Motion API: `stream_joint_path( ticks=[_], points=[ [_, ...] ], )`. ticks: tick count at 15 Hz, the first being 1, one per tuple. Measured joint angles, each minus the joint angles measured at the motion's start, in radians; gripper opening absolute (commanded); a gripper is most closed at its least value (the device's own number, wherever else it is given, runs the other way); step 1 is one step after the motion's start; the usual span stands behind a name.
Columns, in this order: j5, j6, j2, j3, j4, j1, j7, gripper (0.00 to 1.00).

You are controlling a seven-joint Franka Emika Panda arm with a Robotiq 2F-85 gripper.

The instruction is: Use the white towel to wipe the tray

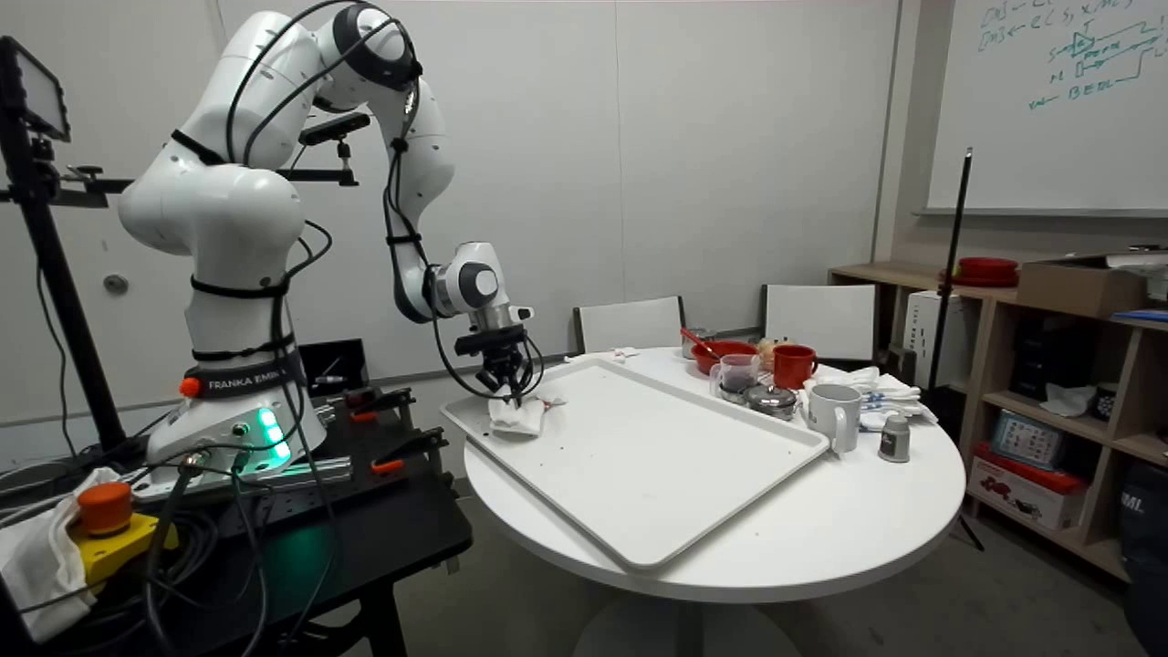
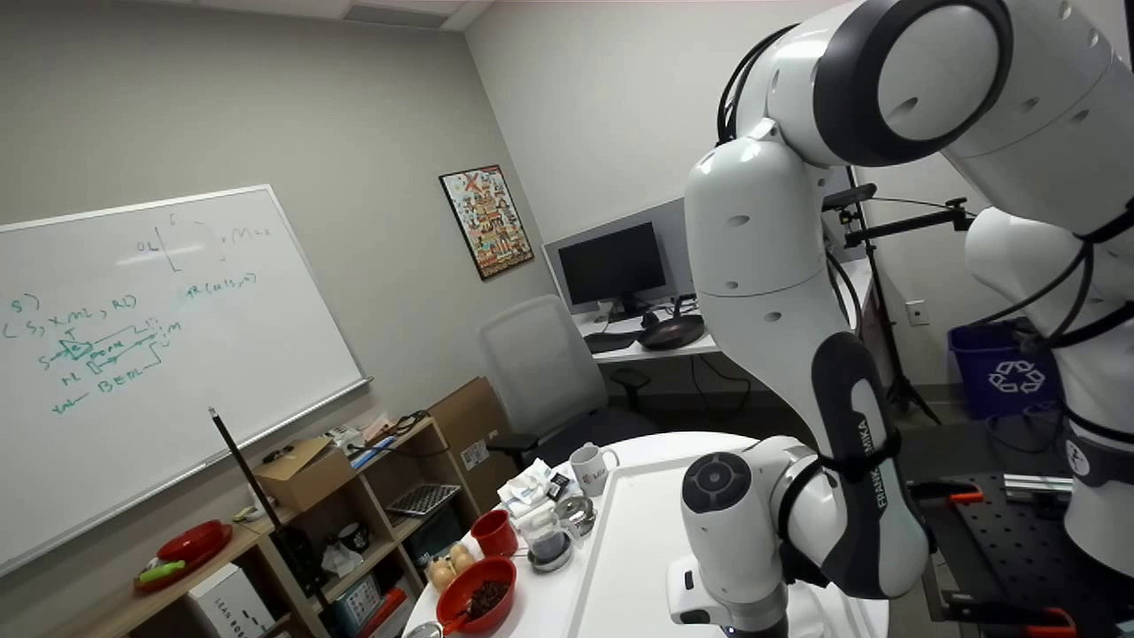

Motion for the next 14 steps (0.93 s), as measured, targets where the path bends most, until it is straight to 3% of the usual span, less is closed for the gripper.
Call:
stream_joint_path(
  ticks=[8,14],
  points=[
    [-0.012,0.052,-0.010,0.113,-0.004,-0.063,-0.037,0.02],
    [-0.012,0.092,-0.010,0.137,-0.015,-0.084,-0.040,0.02]
  ],
)
